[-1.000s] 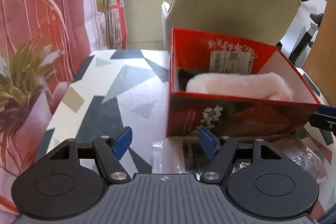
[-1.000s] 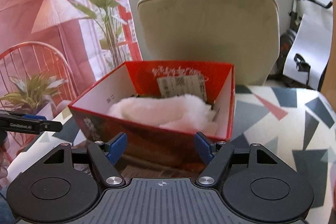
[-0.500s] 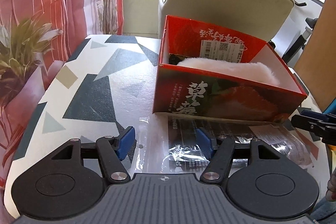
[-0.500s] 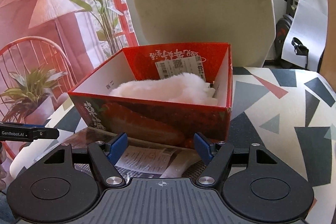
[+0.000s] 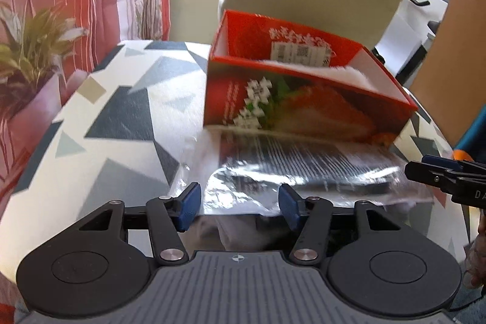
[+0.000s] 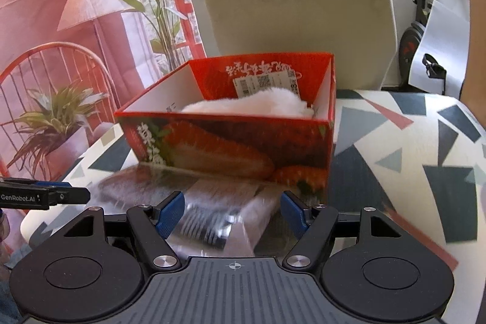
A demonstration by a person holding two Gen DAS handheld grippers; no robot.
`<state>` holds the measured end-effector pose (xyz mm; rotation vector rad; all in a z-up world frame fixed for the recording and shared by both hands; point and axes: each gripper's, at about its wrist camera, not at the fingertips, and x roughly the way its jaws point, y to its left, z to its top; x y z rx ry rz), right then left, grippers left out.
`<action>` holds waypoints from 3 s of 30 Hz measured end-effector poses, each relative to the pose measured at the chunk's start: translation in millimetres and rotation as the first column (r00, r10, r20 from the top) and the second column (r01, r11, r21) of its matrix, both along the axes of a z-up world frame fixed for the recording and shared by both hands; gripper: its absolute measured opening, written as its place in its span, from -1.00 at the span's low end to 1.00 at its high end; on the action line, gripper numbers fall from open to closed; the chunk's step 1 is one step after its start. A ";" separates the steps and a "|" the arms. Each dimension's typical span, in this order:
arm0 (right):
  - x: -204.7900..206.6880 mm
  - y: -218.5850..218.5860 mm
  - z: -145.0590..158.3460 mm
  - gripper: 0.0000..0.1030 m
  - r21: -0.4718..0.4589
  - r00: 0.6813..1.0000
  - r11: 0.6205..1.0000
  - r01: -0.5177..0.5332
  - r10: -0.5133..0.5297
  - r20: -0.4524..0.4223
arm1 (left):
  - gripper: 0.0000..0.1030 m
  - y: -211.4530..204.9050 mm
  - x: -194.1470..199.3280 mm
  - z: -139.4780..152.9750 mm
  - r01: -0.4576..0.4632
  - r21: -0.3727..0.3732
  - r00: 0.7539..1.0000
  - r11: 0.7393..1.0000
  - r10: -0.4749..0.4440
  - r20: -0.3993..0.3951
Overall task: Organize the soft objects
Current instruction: 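Move the right tool back down to the pile beside the box, then close the right tool on the black glove with white fingertips, then lift the black glove with the right tool and carry it over the box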
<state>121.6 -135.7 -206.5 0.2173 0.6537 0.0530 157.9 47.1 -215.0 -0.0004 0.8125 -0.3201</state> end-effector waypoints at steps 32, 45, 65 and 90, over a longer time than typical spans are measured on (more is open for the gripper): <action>-32.4 30.6 -60.3 0.29 -0.075 0.956 0.990 -0.121 0.096 -0.278 | 0.02 -28.6 -3.2 -70.8 0.191 -0.037 0.967 0.981 -0.195 -0.166; -29.1 32.3 -67.2 0.28 -0.063 0.945 0.989 -0.133 0.108 -0.310 | 0.01 -31.9 -0.4 -75.6 0.230 -0.074 0.960 0.970 -0.239 -0.147; -33.8 29.3 -65.2 -0.45 -0.051 0.946 0.991 -0.126 0.105 -0.306 | -0.66 -30.0 -9.7 -76.6 0.249 -0.084 0.954 0.965 -0.259 -0.149; -68.5 40.1 -28.1 -0.72 -0.062 0.980 0.990 -0.123 0.111 -0.164 | -0.69 -23.3 -54.1 -31.6 0.259 -0.048 0.966 0.965 -0.258 0.022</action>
